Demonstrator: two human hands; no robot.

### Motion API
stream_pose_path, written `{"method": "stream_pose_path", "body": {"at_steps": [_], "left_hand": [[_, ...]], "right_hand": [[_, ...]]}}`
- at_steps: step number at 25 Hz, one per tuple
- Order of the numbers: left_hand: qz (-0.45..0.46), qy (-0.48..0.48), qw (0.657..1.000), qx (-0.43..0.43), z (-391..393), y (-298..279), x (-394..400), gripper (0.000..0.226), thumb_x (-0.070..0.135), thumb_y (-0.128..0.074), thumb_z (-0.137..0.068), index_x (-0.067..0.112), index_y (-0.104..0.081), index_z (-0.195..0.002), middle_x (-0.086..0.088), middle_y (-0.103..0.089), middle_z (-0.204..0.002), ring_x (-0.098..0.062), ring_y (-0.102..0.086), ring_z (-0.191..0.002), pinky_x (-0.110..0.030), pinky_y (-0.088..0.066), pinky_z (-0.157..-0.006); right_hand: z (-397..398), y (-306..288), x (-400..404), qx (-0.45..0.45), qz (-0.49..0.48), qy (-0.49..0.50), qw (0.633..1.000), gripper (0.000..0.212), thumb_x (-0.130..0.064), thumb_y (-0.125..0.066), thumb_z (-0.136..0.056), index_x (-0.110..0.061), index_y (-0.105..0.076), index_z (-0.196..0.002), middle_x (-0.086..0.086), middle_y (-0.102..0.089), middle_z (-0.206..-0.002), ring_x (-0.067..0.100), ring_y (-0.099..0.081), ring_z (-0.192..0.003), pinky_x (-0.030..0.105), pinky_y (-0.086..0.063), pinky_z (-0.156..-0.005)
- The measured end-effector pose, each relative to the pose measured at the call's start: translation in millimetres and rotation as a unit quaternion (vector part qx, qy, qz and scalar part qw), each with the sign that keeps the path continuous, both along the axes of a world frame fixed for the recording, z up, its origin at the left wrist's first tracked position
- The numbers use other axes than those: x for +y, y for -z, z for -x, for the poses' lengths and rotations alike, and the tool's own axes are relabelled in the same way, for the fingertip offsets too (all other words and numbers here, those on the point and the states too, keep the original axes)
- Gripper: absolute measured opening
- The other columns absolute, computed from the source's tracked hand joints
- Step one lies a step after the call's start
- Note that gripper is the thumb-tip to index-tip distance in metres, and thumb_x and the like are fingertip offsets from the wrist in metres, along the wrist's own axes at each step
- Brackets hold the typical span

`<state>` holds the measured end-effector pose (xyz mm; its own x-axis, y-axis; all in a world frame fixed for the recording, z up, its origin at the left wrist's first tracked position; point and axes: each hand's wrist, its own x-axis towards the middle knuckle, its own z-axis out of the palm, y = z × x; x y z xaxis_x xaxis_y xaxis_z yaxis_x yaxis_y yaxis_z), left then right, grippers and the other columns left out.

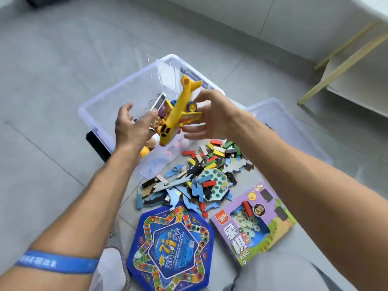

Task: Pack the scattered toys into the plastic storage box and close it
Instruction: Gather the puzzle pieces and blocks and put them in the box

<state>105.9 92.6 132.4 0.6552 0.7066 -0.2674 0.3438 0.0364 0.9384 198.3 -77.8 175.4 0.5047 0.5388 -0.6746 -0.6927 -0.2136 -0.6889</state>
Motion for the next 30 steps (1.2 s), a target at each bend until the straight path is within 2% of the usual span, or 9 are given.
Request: {"method": "stream_pose_path", "body": {"at_steps": [3,7,9,12,14,16,20,24,30], "left_hand": [[-0.117,-0.029,0.993,0.010,12.6,11.9,-7.6,0.050,0.028,-0.065,-0.084,0.023,-0.052,-0.132,0.002,-0.054,-0.131,-0.013,-0.057,-0.109,-0.017,-0.046,-0.079],[-0.140,0.064,0.988,-0.016,55.2,69.6,-80.4,0.018,0.013,-0.058,-0.088,0.026,-0.064,-0.099,0.007,-0.067,-0.101,-0.005,-0.062,-0.088,-0.012,-0.047,-0.069],[-0.131,0.198,0.969,0.073,69.3,117.8,-116.1,0.023,0.014,-0.056,-0.089,0.026,-0.065,-0.108,0.006,-0.066,-0.112,-0.008,-0.061,-0.100,-0.019,-0.049,-0.079],[-0.152,0.405,0.866,0.252,84.4,180.2,-140.1,0.053,0.026,-0.055,-0.089,0.025,-0.045,-0.141,-0.003,-0.035,-0.152,-0.022,-0.033,-0.139,-0.037,-0.032,-0.112],[-0.142,0.440,0.818,0.343,91.0,200.5,-138.3,0.069,0.034,-0.054,-0.088,0.025,-0.027,-0.151,-0.003,-0.010,-0.162,-0.026,-0.012,-0.148,-0.043,-0.019,-0.119],[-0.116,0.443,0.819,0.346,95.4,211.2,-131.8,0.074,0.038,-0.056,-0.088,0.026,-0.022,-0.153,-0.001,-0.005,-0.163,-0.023,-0.008,-0.149,-0.042,-0.018,-0.120],[-0.099,0.386,0.874,0.279,100.5,209.3,-122.6,0.059,0.026,-0.055,-0.090,0.024,-0.037,-0.147,0.002,-0.026,-0.158,-0.018,-0.026,-0.144,-0.033,-0.026,-0.116],[-0.133,0.314,0.906,0.250,128.9,196.6,-116.2,0.040,0.017,-0.052,-0.093,0.019,-0.054,-0.133,0.003,-0.048,-0.141,-0.017,-0.041,-0.133,-0.027,-0.031,-0.109],[-0.095,0.301,0.912,0.261,166.7,178.2,-111.6,0.035,0.020,-0.053,-0.094,0.025,-0.056,-0.128,0.009,-0.048,-0.139,-0.010,-0.041,-0.131,-0.025,-0.032,-0.108]], "right_hand": [[-17.6,8.5,4.7,-0.033,0.038,0.093,0.994,0.041,-0.033,-0.057,-0.089,0.001,-0.058,-0.110,0.017,-0.062,-0.110,0.035,-0.068,-0.090,0.046,-0.059,-0.082],[23.7,103.3,-74.0,-0.087,0.191,0.100,0.973,0.018,-0.019,-0.054,-0.093,-0.004,-0.064,-0.099,0.014,-0.067,-0.107,0.025,-0.063,-0.080,0.033,-0.055,-0.064],[55.7,169.9,-110.5,-0.102,0.301,0.063,0.946,0.019,-0.019,-0.057,-0.090,-0.006,-0.065,-0.103,0.010,-0.067,-0.107,0.022,-0.061,-0.083,0.036,-0.052,-0.069],[90.2,235.2,-125.2,-0.140,0.361,0.014,0.922,0.046,-0.025,-0.068,-0.083,-0.016,-0.054,-0.126,0.000,-0.061,-0.114,0.022,-0.061,-0.102,0.036,-0.050,-0.084],[99.8,256.7,-117.3,-0.131,0.331,0.044,0.934,0.047,-0.022,-0.073,-0.080,-0.021,-0.052,-0.122,-0.002,-0.064,-0.106,0.019,-0.065,-0.095,0.037,-0.054,-0.082],[100.3,265.4,-104.9,-0.089,0.303,0.103,0.943,0.031,-0.022,-0.075,-0.079,-0.018,-0.060,-0.106,0.004,-0.069,-0.095,0.018,-0.067,-0.083,0.038,-0.056,-0.072],[103.7,234.7,-94.0,-0.166,0.266,0.156,0.936,0.028,-0.034,-0.066,-0.088,-0.010,-0.061,-0.074,0.009,-0.064,-0.067,0.020,-0.059,-0.064,0.039,-0.052,-0.059],[92.7,139.9,-96.3,-0.191,0.122,0.255,0.940,0.023,-0.024,-0.057,-0.098,-0.006,-0.063,-0.085,0.007,-0.060,-0.061,0.015,-0.058,-0.050,0.035,-0.056,-0.052],[25.0,25.9,-14.6,-0.137,0.002,0.217,0.967,0.017,-0.019,-0.059,-0.096,-0.003,-0.062,-0.093,0.011,-0.066,-0.072,0.017,-0.063,-0.049,0.033,-0.059,-0.053]]}}
